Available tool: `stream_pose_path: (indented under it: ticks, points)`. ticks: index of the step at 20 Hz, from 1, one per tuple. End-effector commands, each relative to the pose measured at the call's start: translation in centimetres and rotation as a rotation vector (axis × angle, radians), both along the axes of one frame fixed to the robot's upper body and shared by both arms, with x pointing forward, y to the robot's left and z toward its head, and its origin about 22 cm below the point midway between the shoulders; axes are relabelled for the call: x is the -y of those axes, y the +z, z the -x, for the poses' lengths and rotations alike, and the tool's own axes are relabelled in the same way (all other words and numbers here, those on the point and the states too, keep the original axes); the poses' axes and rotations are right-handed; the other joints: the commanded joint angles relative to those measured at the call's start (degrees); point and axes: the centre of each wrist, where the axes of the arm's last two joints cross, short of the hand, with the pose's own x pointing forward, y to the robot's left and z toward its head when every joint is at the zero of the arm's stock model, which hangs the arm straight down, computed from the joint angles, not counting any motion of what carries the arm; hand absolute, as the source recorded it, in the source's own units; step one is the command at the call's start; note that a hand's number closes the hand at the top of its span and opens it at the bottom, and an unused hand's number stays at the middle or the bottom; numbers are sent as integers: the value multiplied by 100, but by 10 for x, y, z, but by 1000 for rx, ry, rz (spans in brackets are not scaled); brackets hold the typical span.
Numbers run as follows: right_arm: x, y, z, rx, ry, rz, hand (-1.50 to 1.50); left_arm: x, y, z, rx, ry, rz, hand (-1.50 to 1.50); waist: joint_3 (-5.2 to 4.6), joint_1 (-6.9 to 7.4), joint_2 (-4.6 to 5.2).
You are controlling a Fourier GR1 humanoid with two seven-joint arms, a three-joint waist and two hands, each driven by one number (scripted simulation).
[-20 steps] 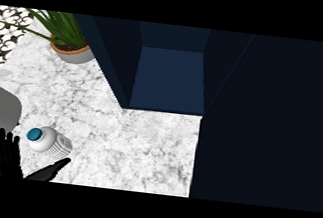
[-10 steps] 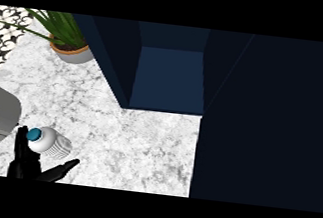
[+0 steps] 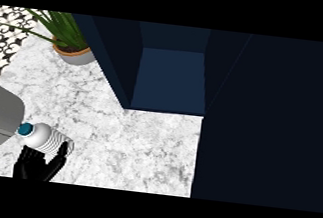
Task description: Pick up the bottled water, place it into the cabinet and close the cabinet
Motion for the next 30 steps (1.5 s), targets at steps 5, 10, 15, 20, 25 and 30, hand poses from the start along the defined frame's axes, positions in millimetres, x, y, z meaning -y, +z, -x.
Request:
stream_pose_path:
  ticks: [5, 10, 15, 20, 25, 30]
  points:
    - [-1, 25, 8, 50, -8, -44, -150, 7, -3, -20, 53, -7, 96, 150, -101, -56, 45]
    - [-5, 11, -2, 48, -11, -40, -150, 8, -3, -16, 85, -109, 67, 150, -97, 8, 48]
    - [-5, 8, -1, 44, 13, -30, -150, 60, 1, -39, 108, -457, 74, 150, -100, -115, 52]
    - [0, 20, -3, 31, 8, -43, -150, 75, 13, -61, 117, -533, 86, 150, -93, 13, 48]
    - [-1, 16, -4, 36, 3, -41, -150, 98, 36, -85, 128, -589, 128, 150, -91, 13, 32]
    - [4, 8, -6, 33, 12, -62, -150, 132, 62, -84, 106, -621, 134, 150, -87, 41, 24]
